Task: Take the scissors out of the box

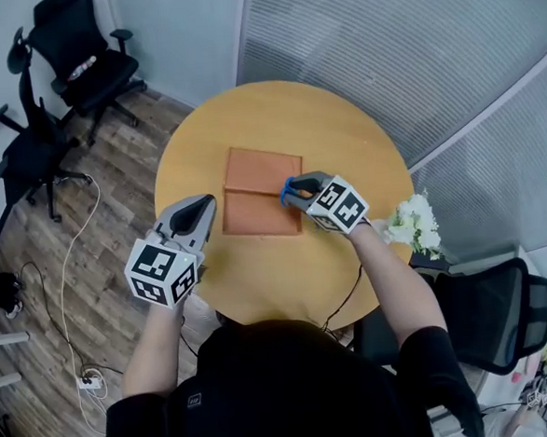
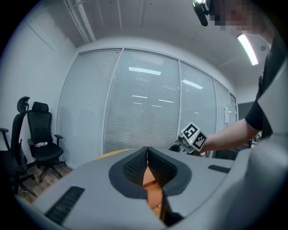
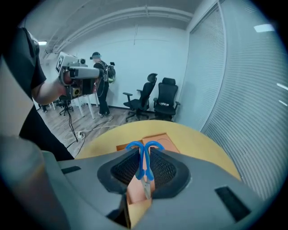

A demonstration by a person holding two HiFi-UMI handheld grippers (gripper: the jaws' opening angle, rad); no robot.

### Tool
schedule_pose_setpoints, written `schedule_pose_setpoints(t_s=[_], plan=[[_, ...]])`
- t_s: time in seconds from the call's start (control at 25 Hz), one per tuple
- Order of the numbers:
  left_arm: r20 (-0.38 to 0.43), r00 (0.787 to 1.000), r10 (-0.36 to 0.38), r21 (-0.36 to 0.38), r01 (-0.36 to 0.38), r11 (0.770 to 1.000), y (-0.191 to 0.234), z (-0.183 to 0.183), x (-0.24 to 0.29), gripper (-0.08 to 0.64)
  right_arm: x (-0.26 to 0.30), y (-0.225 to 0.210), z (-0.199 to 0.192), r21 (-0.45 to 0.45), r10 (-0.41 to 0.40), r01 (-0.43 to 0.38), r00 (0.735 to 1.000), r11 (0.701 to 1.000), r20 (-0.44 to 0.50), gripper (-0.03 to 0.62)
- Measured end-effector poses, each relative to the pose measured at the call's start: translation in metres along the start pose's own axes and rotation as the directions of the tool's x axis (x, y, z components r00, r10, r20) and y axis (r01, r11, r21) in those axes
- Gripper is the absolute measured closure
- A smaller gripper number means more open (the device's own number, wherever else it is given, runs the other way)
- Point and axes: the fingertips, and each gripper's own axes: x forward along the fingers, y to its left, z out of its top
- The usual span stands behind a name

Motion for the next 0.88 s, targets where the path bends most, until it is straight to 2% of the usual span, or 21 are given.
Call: schedule_pose_setpoints(t_s=[0.28, 0.56, 0.72, 0.88], plan=[[0.007, 0.999, -0.039, 0.081, 0.038, 0.996, -0.031, 0.033, 0.027, 0.546, -0.076, -0.008, 0.015, 0.091, -0.065, 0.047, 0.978, 0.995, 0.197, 0.503], [0.017, 0.996, -0.089, 0.118, 0.087, 0.989, -0.068, 0.05, 0.053, 0.546, -0.144, -0.013, 0.013, 0.164, -0.157, 0.107, 0.929, 0.981, 0.334, 0.503], [0.032, 0.992, -0.118, 0.11, 0.114, 0.987, -0.084, 0.065, 0.059, 0.546, -0.19, -0.017, 0.015, 0.227, -0.226, 0.139, 0.879, 0.964, 0.42, 0.503], [0.044, 0.992, -0.118, 0.124, 0.112, 0.986, -0.091, 0.08, 0.056, 0.546, -0.24, -0.015, 0.02, 0.3, -0.295, 0.151, 0.8, 0.942, 0.522, 0.503]])
